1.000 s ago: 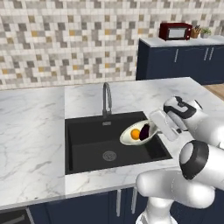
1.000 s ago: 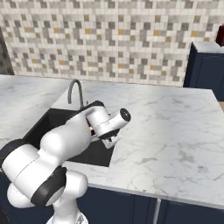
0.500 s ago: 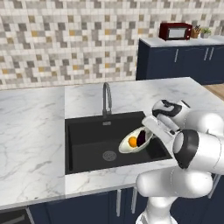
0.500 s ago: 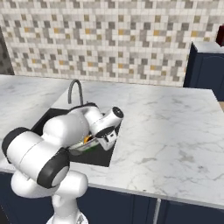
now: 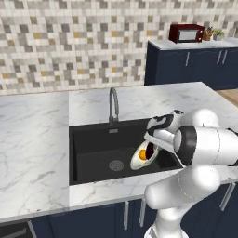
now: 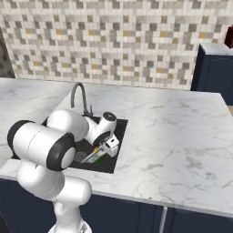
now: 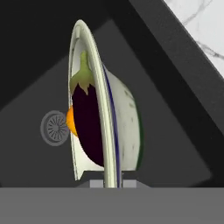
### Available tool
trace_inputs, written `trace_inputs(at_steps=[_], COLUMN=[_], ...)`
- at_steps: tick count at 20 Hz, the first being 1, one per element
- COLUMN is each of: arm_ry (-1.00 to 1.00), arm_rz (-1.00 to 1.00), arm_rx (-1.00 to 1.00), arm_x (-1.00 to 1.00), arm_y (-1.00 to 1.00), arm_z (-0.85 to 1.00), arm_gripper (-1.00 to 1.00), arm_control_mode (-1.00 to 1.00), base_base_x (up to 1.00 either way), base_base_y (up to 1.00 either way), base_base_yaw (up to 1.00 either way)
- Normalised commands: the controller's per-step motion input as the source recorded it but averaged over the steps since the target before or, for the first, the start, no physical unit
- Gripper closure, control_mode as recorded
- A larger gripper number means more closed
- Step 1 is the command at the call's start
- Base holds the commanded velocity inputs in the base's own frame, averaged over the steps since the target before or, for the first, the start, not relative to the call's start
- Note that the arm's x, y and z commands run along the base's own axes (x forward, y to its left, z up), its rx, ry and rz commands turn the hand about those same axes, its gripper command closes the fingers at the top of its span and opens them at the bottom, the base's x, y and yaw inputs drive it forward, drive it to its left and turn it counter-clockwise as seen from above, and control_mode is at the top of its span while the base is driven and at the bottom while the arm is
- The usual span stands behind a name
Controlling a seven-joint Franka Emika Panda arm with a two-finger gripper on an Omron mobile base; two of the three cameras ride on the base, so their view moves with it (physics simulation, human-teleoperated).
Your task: Dump the orange and eggplant from the bowl so the bowl can be washed. Place the bowl in the sink after clearing the leftovers.
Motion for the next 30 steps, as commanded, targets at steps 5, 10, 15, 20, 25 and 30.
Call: trace_inputs(at_steps=[5,10,15,20,25,30], arm_ry=[0.03,0.05,0.01,0.01,-0.03,-0.10], arm_rz=[0.00,0.00,0.00,0.01,0.00,0.00], arm_rx=[-0.30,-0.18,-0.09,-0.14,-0.07,0.01], arm_x=[0.06,0.16,0.25,0.34,-0.02,-0.35], arm_y=[0.31,0.09,0.00,0.01,0.01,-0.13], arm_z=[-0.21,-0.14,-0.13,-0.22,0.00,0.15], arm_gripper=[1.00,1.00,1.00,1.00,1.00,1.00], arm_control_mode=[-1.00,-1.00,-1.00,-1.00,-1.00,-1.00], base_base_x=[0.00,0.00,0.00,0.00,0.00,0.00], base_base_y=[0.00,0.00,0.00,0.00,0.00,0.00], base_base_yaw=[0.00,0.00,0.00,0.00,0.00,0.00])
